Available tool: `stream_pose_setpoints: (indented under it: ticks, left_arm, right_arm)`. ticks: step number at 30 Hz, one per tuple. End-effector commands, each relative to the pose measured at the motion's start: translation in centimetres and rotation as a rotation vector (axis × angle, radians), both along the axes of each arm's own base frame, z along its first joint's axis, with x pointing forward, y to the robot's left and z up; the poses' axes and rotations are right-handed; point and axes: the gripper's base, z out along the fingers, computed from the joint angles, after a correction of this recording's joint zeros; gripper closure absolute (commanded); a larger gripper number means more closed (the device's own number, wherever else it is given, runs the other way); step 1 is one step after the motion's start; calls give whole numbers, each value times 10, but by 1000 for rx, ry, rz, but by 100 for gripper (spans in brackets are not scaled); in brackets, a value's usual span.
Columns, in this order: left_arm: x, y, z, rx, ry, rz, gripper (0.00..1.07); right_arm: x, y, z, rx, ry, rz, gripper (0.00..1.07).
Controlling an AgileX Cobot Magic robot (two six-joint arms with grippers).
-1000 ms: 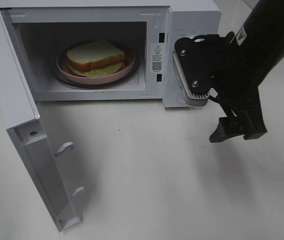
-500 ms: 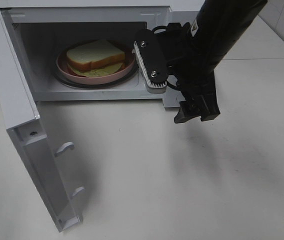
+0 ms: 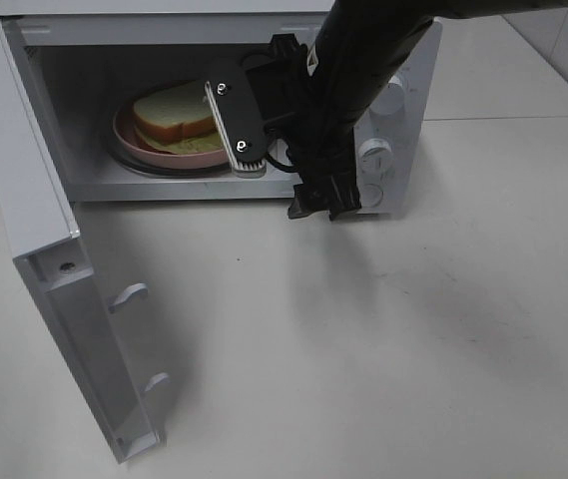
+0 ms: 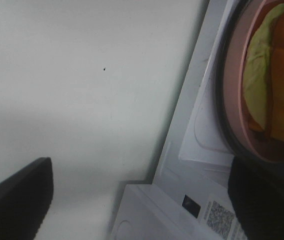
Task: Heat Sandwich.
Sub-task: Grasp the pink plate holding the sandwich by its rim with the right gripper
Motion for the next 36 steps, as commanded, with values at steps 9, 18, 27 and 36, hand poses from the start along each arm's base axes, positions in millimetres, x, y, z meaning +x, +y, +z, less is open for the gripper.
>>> stream_pose_setpoints:
  ticks: [9,18,27,36]
  left_arm:
    - [-3,0,-1,-1,-17,-2,3]
    - [-3,0,-1,-1,-17,-2,3]
    - [-3,0,-1,-1,-17,-2,3]
    - [-3,0,-1,-1,-17,-2,3]
  right_arm:
    - [30,25,-15,16,-40,19,19]
    - [52,42,-33,18,-44,17,20]
    - [70,56,-51,16,-39,11,22]
    - [89,70,-56,7,-25,-9,23]
